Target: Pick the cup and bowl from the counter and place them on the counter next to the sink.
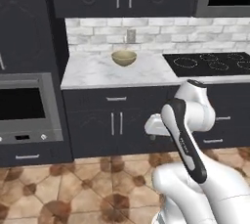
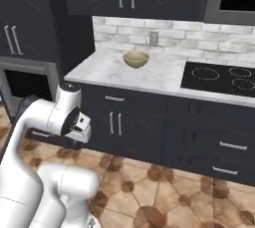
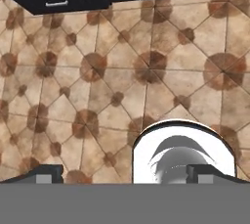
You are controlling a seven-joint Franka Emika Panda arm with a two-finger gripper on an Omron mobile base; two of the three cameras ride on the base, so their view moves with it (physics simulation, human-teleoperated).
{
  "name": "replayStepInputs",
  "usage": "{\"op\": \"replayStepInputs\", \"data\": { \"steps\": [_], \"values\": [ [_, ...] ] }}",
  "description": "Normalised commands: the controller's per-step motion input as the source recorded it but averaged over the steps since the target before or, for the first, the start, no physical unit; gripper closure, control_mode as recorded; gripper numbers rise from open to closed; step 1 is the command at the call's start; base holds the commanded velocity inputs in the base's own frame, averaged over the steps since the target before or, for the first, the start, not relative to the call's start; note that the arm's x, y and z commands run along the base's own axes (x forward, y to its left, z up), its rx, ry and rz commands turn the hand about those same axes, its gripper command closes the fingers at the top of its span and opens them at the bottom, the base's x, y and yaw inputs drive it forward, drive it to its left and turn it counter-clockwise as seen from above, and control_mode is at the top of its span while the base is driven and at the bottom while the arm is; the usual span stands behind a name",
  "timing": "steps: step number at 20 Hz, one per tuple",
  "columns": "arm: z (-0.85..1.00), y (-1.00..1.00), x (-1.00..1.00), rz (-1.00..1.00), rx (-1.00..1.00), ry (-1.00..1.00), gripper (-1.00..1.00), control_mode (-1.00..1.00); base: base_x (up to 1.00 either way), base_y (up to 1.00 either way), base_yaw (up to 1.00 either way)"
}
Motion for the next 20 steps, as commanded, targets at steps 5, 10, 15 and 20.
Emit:
{"op": "replayStepInputs", "data": {
  "steps": [5,10,15,20],
  "values": [
    [0.00,0.00,0.00,0.00,0.00,0.00,-1.00,1.00,1.00,0.00,0.00],
    [0.00,0.00,0.00,0.00,0.00,0.00,-1.00,1.00,0.95,0.00,0.00],
    [0.00,0.00,0.00,0.00,0.00,0.00,-1.00,1.00,0.54,0.00,-0.15],
    [0.00,0.00,0.00,0.00,0.00,0.00,-1.00,1.00,0.35,0.03,-0.31]
  ]
}}
